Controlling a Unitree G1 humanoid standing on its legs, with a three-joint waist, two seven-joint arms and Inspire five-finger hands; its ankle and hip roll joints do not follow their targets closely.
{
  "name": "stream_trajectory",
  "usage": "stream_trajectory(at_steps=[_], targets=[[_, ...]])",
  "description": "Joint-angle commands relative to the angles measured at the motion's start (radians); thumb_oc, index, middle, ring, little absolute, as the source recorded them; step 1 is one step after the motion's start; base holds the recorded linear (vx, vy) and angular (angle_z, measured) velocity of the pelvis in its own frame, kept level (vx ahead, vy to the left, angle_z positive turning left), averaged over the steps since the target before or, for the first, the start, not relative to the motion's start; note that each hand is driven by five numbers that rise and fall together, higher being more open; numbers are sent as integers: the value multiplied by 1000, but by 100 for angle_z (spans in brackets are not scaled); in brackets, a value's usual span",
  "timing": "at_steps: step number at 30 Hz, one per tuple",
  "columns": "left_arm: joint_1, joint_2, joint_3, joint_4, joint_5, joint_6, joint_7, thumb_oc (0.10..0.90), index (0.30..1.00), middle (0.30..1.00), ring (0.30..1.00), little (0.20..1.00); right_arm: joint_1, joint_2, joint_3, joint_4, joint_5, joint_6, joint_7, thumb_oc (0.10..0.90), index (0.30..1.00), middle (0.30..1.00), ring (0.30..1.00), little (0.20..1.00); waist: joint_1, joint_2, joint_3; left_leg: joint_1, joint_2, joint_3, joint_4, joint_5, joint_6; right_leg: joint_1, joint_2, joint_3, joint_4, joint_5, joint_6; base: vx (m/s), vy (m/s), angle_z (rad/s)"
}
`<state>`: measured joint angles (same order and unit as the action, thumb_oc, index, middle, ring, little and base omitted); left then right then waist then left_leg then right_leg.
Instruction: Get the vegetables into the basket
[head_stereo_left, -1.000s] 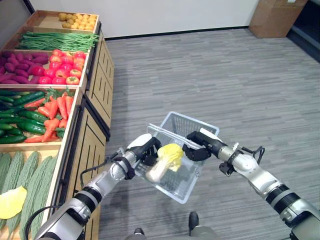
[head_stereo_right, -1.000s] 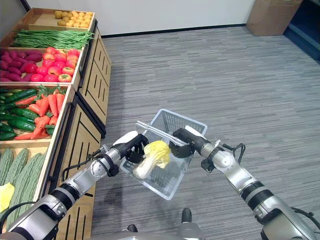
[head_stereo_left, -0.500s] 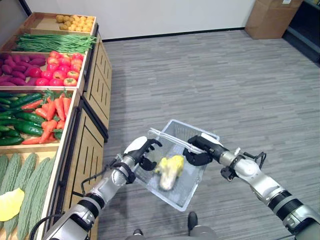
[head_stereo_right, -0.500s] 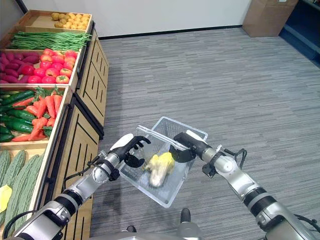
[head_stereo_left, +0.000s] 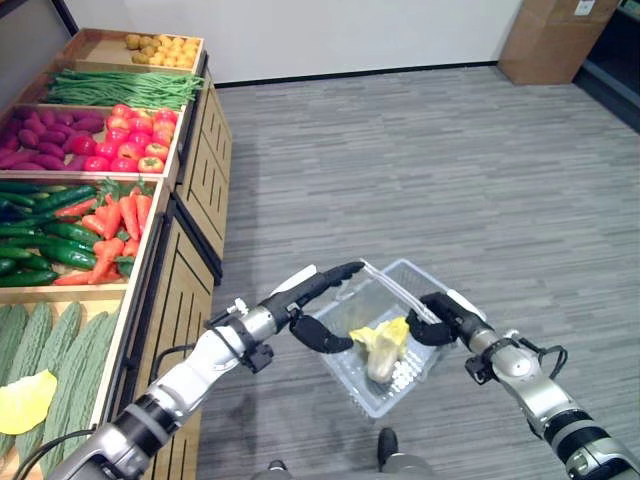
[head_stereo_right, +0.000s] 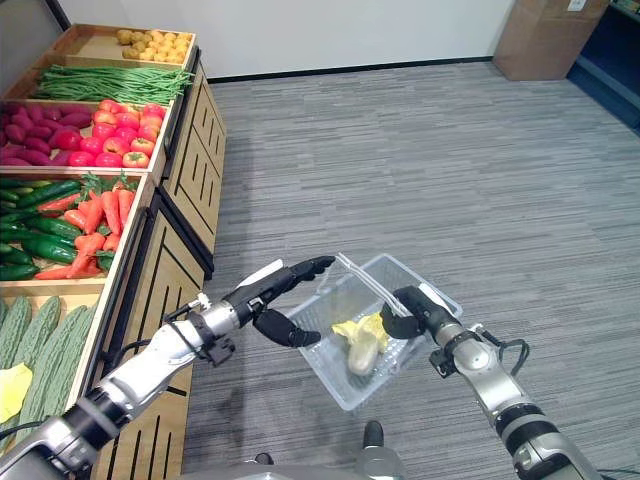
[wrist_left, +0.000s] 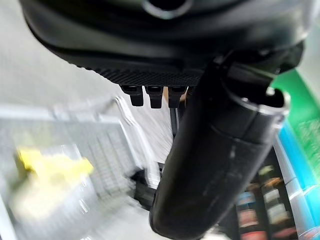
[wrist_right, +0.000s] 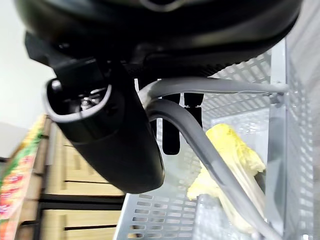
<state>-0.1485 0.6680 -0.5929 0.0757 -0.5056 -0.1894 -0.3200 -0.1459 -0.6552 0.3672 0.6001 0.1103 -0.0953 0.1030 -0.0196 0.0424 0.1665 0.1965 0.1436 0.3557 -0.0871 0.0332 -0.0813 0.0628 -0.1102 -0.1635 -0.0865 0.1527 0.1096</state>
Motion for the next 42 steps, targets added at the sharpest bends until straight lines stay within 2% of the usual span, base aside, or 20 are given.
stream_trajectory(at_steps=[1,2,5,9,10,11,15,19,20,23,24,27,29,31,35,39,42], targets=[[72,-49,73,77,-201,8,-5,900,1000,1000,1000,1000,-65,20,-120,-51,37,-99,-65,400,300,300,300,300,7,-53,-57,-12,4,-47,0,-11,-52,53,-39,15,-1,-104,61,-34,-4,1],[73,-49,73,77,-201,8,-5,900,1000,1000,1000,1000,-64,20,-120,-52,37,-99,-65,400,300,300,300,300,6,-53,-58,-13,4,-48,0,-11,-52,53,-39,15,-1,-105,61,0,0,0],[178,-105,173,161,-224,24,29,900,1000,1000,1000,1000,7,34,-175,1,16,-103,-86,400,300,300,300,300,15,-53,-55,-21,4,-59,0,-5,-52,53,-39,6,-1,-106,59,-10,-11,8],[280,-182,318,286,-102,10,106,900,1000,1000,1000,1000,94,69,-266,85,-24,-101,-120,400,300,300,300,300,26,-53,-48,-28,6,-71,0,-1,-50,55,-40,-5,-1,-108,56,-1,-8,8],[297,-226,369,364,-48,11,151,900,1000,1000,1000,1000,124,93,-300,118,-21,-99,-137,400,300,300,300,300,29,-54,-45,-30,7,-75,0,0,-50,55,-40,-8,-1,-109,54,-1,-12,13],[296,-228,369,366,-46,10,151,900,1000,1000,1000,1000,124,93,-299,117,-21,-99,-138,400,300,300,300,300,28,-54,-45,-30,7,-75,0,0,-50,55,-40,-9,-1,-109,54,-4,-7,18],[303,-276,427,538,85,3,208,900,1000,1000,1000,1000,178,126,-349,195,-14,-113,-165,400,300,300,300,300,28,-53,-37,-35,8,-78,0,2,-49,54,-38,-16,-1,-111,53,-4,-2,7],[277,-298,440,673,194,-2,251,900,1000,1000,1000,1000,200,156,-366,273,17,-116,-172,400,300,300,300,300,25,-52,-34,-39,9,-77,0,3,-50,51,-38,-15,0,-112,52,0,0,0],[253,-325,455,810,268,8,283,900,1000,1000,1000,1000,218,172,-356,324,14,-118,-171,400,300,300,300,300,20,-52,-32,-40,9,-75,0,5,-53,47,-36,-12,2,-113,51,0,0,0],[217,-380,491,993,230,27,302,900,1000,1000,1000,1000,214,197,-345,414,39,-116,-176,400,300,300,300,300,14,-51,-33,-39,12,-70,0,5,-54,44,-33,-6,3,-114,48,3,2,-2],[198,-395,496,1069,264,29,319,900,1000,1000,1000,1000,207,210,-340,459,52,-116,-179,400,300,300,300,300,11,-50,-33,-38,13,-68,0,4,-54,44,-31,-2,4,-116,46,15,5,-8],[172,-420,500,1174,336,43,352,900,1000,1000,1000,1000,194,239,-343,568,102,-112,-184,400,300,300,300,300,7,-48,-32,-34,14,-64,0,3,-55,41,-28,1,7,-118,44,12,-2,-7],[163,-433,500,1214,392,58,386,900,1000,1000,1000,1000,189,255,-352,617,136,-108,-189,400,300,300,300,300,4,-46,-30,-35,16,-62,0,4,-56,39,-26,6,7,-120,41,4,-4,-2],[151,-440,487,1217,444,45,422,900,1000,1000,1000,1000,186,270,-336,668,137,-103,-192,400,300,300,300,300,6,-46,-25,-35,20,-61,0,5,-59,35,-23,9,10,-124,39,16,-29,-8],[157,-451,479,1204,446,44,439,900,1000,1000,1000,1000,190,272,-339,687,144,-106,-195,400,300,300,300,300,8,-44,-14,-38,26,-66,0,10,-60,26,-19,10,31,-135,35,-3,-40,-9],[134,-454,459,1209,439,46,455,900,1000,1000,1000,1000,175,271,-323,686,153,-107,-200,400,300,300,300,300,7,-27,30,-60,57,-77,2,30,-64,-57,2,30,157,-192,11,-56,-75,0],[121,-458,447,1196,432,47,471,900,1000,1000,1000,1000,171,273,-311,687,160,-112,-202,400,300,300,300,300,10,-25,50,-97,73,-91,65,31,-70,-79,16,35,199,-220,-6,-24,-112,2]])
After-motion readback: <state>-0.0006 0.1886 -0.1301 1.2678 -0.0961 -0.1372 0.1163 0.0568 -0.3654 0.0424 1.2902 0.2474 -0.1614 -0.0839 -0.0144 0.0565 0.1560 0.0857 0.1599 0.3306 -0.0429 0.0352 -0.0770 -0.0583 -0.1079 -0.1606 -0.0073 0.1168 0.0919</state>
